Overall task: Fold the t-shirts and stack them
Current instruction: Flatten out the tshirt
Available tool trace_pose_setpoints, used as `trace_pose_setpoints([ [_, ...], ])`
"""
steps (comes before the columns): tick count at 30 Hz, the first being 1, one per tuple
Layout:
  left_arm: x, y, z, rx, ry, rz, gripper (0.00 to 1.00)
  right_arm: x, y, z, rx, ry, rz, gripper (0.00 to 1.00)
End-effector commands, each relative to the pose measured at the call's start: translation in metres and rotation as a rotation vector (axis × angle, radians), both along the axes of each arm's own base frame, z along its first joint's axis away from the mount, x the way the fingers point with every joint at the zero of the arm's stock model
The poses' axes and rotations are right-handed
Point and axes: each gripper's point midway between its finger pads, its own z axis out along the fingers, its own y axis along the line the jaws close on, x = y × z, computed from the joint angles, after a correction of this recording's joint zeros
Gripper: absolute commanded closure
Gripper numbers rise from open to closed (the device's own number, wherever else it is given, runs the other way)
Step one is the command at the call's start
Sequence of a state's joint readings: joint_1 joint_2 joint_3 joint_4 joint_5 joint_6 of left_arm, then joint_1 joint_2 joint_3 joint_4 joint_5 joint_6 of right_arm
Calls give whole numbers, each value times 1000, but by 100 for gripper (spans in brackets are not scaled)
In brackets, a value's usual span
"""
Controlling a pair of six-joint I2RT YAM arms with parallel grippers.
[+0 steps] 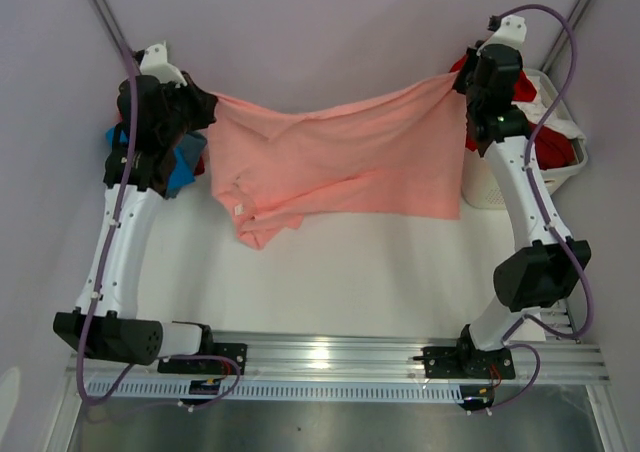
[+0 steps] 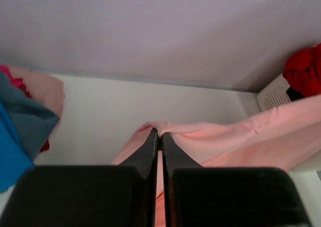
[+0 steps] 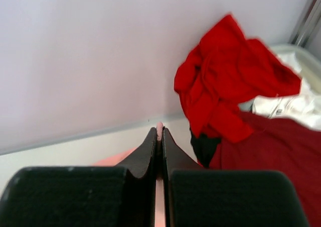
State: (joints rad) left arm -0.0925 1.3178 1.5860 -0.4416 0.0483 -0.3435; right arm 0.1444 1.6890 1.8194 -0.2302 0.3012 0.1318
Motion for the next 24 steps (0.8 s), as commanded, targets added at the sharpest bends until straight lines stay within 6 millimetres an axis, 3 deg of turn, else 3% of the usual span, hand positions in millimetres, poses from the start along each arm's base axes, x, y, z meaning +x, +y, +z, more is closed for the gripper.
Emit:
trace_pose_setpoints([
  [1,-29,-28,67,173,-249,-223,100,-38,-3,81,-57,-162,46,100],
  [4,-46,-29,78,292,-299,-255,100,-59,-5,98,-77,-206,50,100],
  [5,-47,-23,80,300,-297,-221,100,-72,-6,114,-77,-248,52,100],
  [7,-51,-8,90,339,-308,-141,100,-83,-7,121,-72,-273,60,100],
  [12,-70,7,114,355,-346,-70,100,-129,-3,156,-76,-380,105,100],
  [14,-79,16,121,341,-356,-17,100,-140,1,155,-75,-394,114,100],
  [15,-84,19,125,326,-365,1,100,-158,0,166,-69,-433,115,100],
  [18,-109,26,129,240,-414,52,100,-181,-1,158,-90,-463,114,100],
  [19,-117,24,105,233,-393,40,100,-210,-7,172,-80,-533,103,100],
  [20,-125,26,104,219,-409,54,100,-211,-9,152,-96,-520,91,100],
  [21,-133,28,106,214,-442,70,100,-221,-8,149,-99,-536,93,100],
  [22,-129,27,72,221,-390,61,100,-251,-14,159,-96,-599,80,100],
  [23,-156,29,81,211,-461,62,100,-254,-16,143,-125,-574,71,100],
  [24,-158,28,61,214,-454,54,100,-278,-22,148,-120,-601,57,100],
])
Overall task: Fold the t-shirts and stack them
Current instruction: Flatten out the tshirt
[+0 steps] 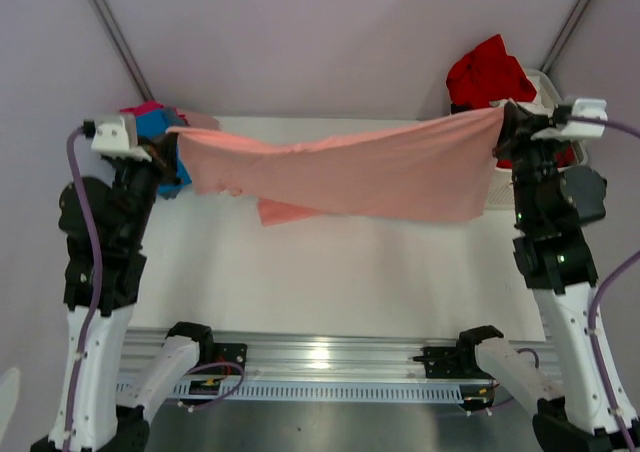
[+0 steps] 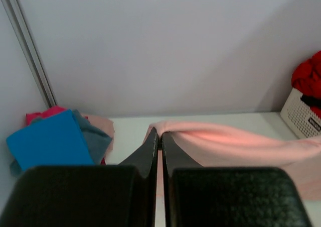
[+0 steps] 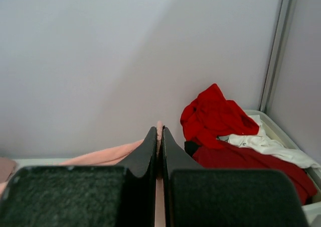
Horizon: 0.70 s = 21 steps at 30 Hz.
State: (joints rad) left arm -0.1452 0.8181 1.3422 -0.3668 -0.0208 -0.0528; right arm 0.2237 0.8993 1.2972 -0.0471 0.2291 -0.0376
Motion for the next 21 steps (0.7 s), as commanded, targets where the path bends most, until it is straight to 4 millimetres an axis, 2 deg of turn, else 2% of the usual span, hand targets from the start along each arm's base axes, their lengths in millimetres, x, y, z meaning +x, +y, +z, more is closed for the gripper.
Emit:
trace_pose_setpoints([
  [1,-41,7,9,-51,-165,10,100,-65,-23,35,-2,-180,-77,100],
  [2,-69,10,14,-55,-236,0,100,-75,-27,36,-1,-186,-88,100],
  [4,-92,17,22,-67,-310,20,100,-93,-34,41,-18,-209,-112,100],
  [6,-121,24,41,-38,-381,35,100,-113,-43,50,-9,-245,-132,100],
  [8,-131,31,44,4,-381,69,100,-130,-46,61,-19,-299,-127,100],
  [9,-149,36,61,3,-432,86,100,-134,-44,64,-33,-317,-115,100],
  [10,-155,39,67,23,-454,101,100,-140,-42,71,-50,-348,-99,100],
  [13,-185,50,100,47,-547,152,100,-152,-39,85,-76,-417,-81,100],
  [17,-194,62,126,35,-632,220,100,-142,-42,73,-79,-401,-118,100],
  [18,-180,62,126,26,-613,229,100,-136,-41,67,-83,-385,-126,100],
  [21,-142,57,121,23,-542,226,100,-101,-38,27,-97,-262,-170,100],
])
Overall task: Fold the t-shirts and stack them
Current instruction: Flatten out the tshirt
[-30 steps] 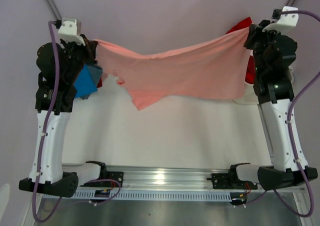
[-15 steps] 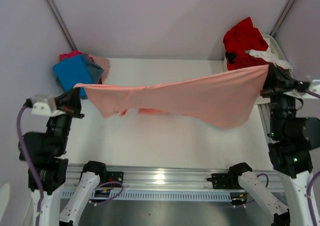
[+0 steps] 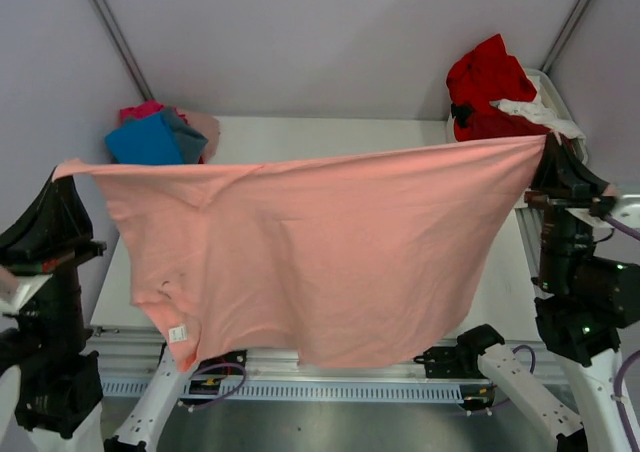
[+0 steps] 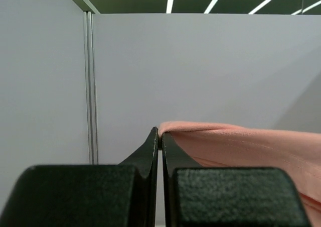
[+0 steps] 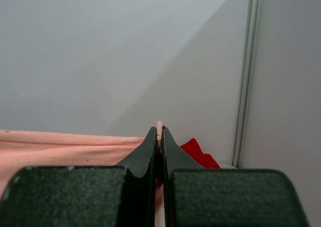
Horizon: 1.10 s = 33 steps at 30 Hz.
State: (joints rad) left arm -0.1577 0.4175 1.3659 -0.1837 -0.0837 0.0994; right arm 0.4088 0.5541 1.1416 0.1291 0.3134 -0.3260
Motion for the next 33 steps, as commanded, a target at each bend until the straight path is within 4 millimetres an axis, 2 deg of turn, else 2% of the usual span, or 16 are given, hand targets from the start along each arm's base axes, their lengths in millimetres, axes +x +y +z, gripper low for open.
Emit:
trace_pose_setpoints([
  [1,90,3,-10,-10,161,93,100,37,-13,-45,-1,122,-160,100],
  [3,139,-6,-33,4,287,83,100,54,-14,-68,13,165,-202,100],
  [4,192,-9,-62,1,405,106,100,68,-9,-92,-14,213,-207,100],
  [7,283,-27,-125,-16,604,79,100,103,-18,-142,-17,307,-300,100],
  [10,335,-45,-160,-52,710,18,100,139,-32,-188,67,390,-340,100],
  [11,365,-54,-204,-55,823,7,100,147,-34,-199,62,400,-357,100],
  [14,400,-62,-260,-41,976,30,100,186,-38,-238,20,494,-422,100],
  [15,406,-60,-271,-34,998,45,100,198,-48,-234,45,492,-442,100],
  [17,419,-56,-300,-1,1057,92,100,240,-56,-282,36,647,-480,100],
  [18,423,-51,-304,2,1067,124,100,262,-58,-264,119,623,-469,100],
  [19,426,-48,-310,3,1080,135,100,276,-67,-274,150,660,-485,100],
  [20,428,-41,-315,-25,1087,150,100,297,-66,-310,146,759,-486,100],
  [21,433,-37,-321,-39,1097,167,100,311,-64,-301,168,738,-470,100],
  [28,453,-36,-335,-48,1114,183,100,363,-44,-317,153,776,-426,100],
  [31,454,-37,-343,-53,1137,186,100,361,-40,-350,117,849,-440,100],
  [33,453,-39,-342,-63,1129,173,100,357,-34,-350,91,836,-420,100],
])
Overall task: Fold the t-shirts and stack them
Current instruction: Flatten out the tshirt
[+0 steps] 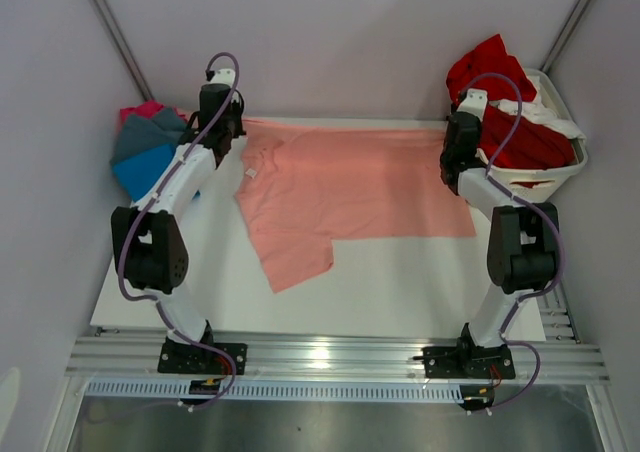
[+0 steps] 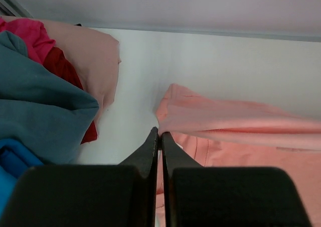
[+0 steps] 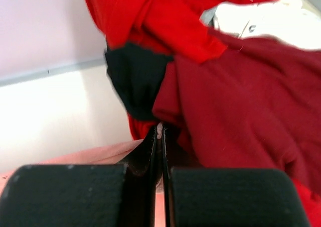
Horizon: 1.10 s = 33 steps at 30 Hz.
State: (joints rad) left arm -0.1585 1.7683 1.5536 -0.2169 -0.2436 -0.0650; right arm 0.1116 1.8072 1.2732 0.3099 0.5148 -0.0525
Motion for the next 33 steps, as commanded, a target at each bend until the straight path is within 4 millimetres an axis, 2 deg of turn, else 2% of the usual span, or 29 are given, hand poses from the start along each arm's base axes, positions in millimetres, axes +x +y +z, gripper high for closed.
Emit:
trace_pose_setpoints([
  [1,7,9,19,-25,-57,50,100,-3,1,8,-9,-48,-9,100],
  [3,2,8,27,-43,-73,46,100,-8,-1,9,-18,-44,-13,100],
  [6,-11,1,51,-57,-145,5,100,-16,-1,35,-16,-93,13,100],
  [7,-16,-3,62,-57,-176,-16,100,-23,0,59,-16,-132,32,100],
  [9,-40,-9,89,-52,-241,-88,100,-31,2,90,-12,-179,62,100],
  [10,-48,-13,112,-39,-316,-131,100,-45,11,122,-1,-223,124,100],
  [11,-62,-17,117,-36,-341,-175,100,-53,15,141,2,-258,158,100],
  [12,-88,-27,155,-35,-447,-272,100,-63,19,157,-1,-293,190,100],
  [13,-100,-28,154,-43,-418,-307,100,-74,28,179,-18,-340,257,100],
  [14,-110,-30,177,-56,-443,-344,100,-101,29,220,-30,-436,282,100],
  [15,-128,-36,205,-71,-487,-423,100,-116,30,242,-50,-491,297,100],
  [16,-137,-40,223,-78,-513,-462,100,-130,35,262,-65,-538,332,100],
  [17,-145,-42,226,-83,-500,-486,100,-158,35,292,-85,-615,346,100],
  [18,-159,-41,263,-72,-571,-494,100,-173,37,310,-100,-670,356,100],
  [20,-172,-38,278,-67,-584,-485,100,-205,44,342,-158,-749,392,100],
  [21,-186,-32,310,-50,-654,-459,100,-215,45,350,-174,-768,395,100],
  [23,-205,-25,334,-15,-706,-434,100,-236,47,367,-199,-813,400,100],
  [24,-221,-20,353,1,-746,-416,100,-252,47,377,-208,-846,402,100],
  [26,-258,-5,390,55,-844,-358,100,-270,53,386,-215,-873,429,100],
  [28,-282,7,402,96,-880,-304,100,-297,55,395,-215,-916,458,100],
  [29,-309,19,413,109,-927,-246,100,-305,56,398,-219,-926,463,100],
  [30,-322,25,416,121,-949,-221,100,-314,59,399,-213,-935,481,100],
  [31,-336,29,419,139,-976,-201,100,-334,55,406,-217,-971,479,100],
  [32,-359,34,412,148,-1007,-186,99,-342,55,405,-220,-979,485,100],
  [33,-379,35,414,155,-1057,-183,100,-351,52,406,-219,-988,480,100],
])
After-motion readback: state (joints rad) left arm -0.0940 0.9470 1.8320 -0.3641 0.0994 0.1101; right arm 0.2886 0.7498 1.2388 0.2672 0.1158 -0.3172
